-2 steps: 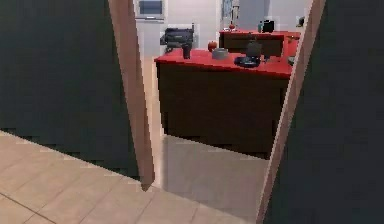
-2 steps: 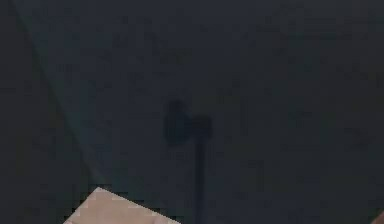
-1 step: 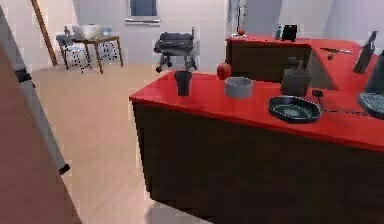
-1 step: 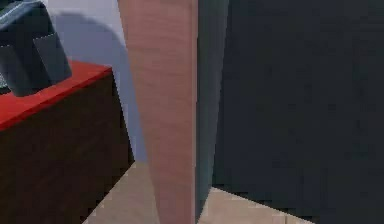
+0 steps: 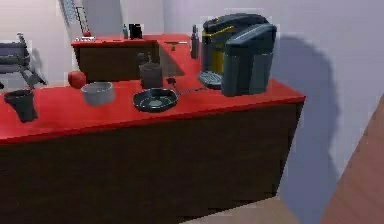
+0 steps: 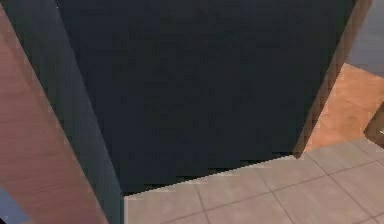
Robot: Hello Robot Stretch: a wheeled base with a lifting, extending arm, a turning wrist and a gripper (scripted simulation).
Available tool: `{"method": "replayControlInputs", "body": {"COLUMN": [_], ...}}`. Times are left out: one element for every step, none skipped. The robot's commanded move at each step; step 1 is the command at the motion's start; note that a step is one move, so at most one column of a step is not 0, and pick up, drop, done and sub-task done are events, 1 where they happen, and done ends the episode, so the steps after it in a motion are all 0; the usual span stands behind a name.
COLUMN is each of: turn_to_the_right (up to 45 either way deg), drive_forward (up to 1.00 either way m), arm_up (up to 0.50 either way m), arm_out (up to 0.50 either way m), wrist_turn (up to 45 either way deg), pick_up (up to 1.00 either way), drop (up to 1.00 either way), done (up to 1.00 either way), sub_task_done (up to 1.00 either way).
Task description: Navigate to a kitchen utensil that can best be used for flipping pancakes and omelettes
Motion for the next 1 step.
{"method": "replayControlInputs", "body": {"turn_to_the_right": [0.0], "drive_forward": [0.55], "arm_up": [0.0], "arm_out": [0.0], "wrist_turn": [0.0], "pick_up": [0.0], "drop": [0.0], "done": [0.0], "sub_task_done": [0.0]}}
